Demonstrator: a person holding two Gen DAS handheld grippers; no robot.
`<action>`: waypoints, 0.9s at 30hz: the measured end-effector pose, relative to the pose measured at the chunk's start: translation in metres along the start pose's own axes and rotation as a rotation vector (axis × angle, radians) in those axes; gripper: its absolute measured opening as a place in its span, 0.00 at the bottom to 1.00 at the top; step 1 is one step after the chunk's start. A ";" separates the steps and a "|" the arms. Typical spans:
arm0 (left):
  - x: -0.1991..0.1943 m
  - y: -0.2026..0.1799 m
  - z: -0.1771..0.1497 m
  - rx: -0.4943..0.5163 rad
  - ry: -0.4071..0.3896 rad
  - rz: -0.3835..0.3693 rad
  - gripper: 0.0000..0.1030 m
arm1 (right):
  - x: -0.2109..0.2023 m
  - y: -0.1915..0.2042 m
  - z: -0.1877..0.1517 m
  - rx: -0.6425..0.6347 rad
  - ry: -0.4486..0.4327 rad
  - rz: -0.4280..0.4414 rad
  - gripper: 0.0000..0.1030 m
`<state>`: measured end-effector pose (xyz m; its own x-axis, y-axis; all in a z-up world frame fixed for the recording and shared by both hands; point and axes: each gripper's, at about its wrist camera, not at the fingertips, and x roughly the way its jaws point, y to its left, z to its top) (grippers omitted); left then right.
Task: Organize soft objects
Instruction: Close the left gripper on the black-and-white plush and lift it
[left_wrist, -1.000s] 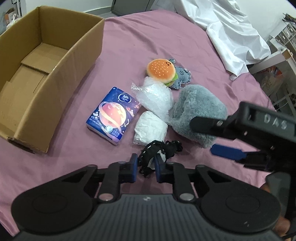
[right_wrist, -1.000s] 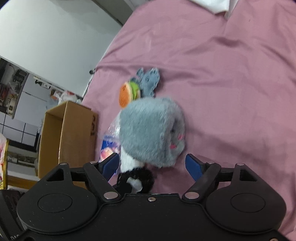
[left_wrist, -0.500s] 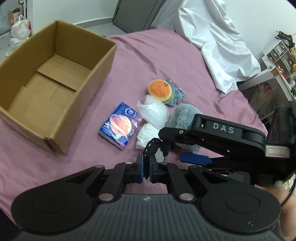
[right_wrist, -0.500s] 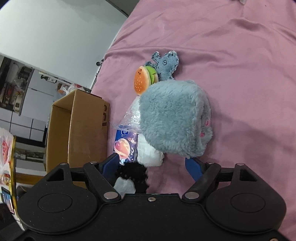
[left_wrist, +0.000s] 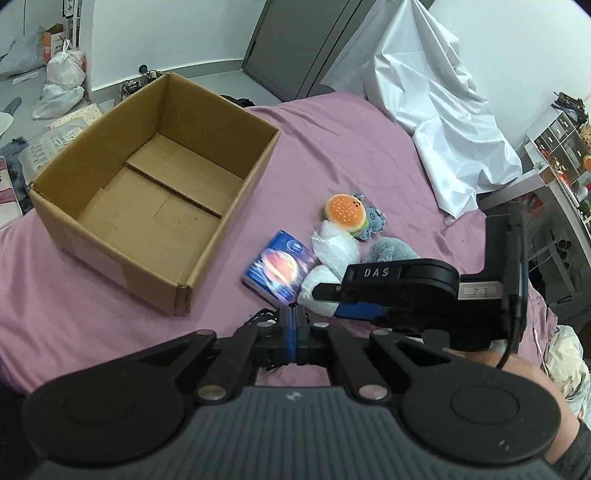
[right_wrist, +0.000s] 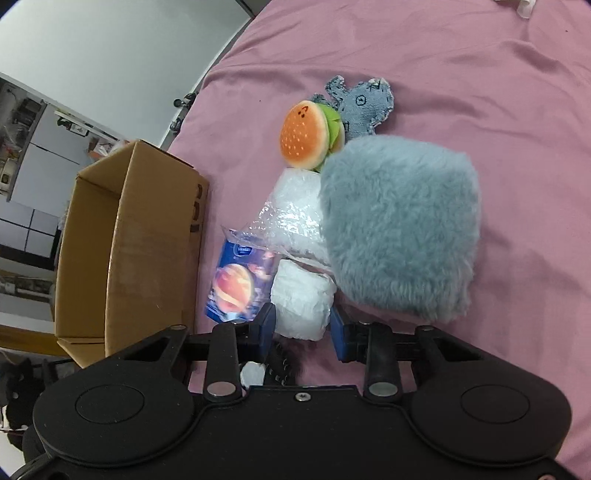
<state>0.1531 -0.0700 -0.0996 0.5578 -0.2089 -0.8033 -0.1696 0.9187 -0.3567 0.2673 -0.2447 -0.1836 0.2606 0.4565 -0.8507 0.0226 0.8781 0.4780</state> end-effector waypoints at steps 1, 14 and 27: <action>0.001 0.001 0.000 0.005 0.005 -0.002 0.00 | -0.005 0.002 -0.003 -0.015 -0.015 0.011 0.30; 0.030 0.000 -0.009 0.047 0.082 0.014 0.15 | -0.031 -0.002 -0.011 -0.017 -0.047 0.041 0.30; 0.087 -0.007 -0.020 0.053 0.134 0.104 0.57 | -0.036 -0.005 -0.005 0.010 -0.074 0.083 0.30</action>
<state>0.1862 -0.1018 -0.1765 0.4252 -0.1514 -0.8923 -0.1761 0.9532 -0.2456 0.2528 -0.2648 -0.1566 0.3329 0.5156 -0.7895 0.0075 0.8358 0.5490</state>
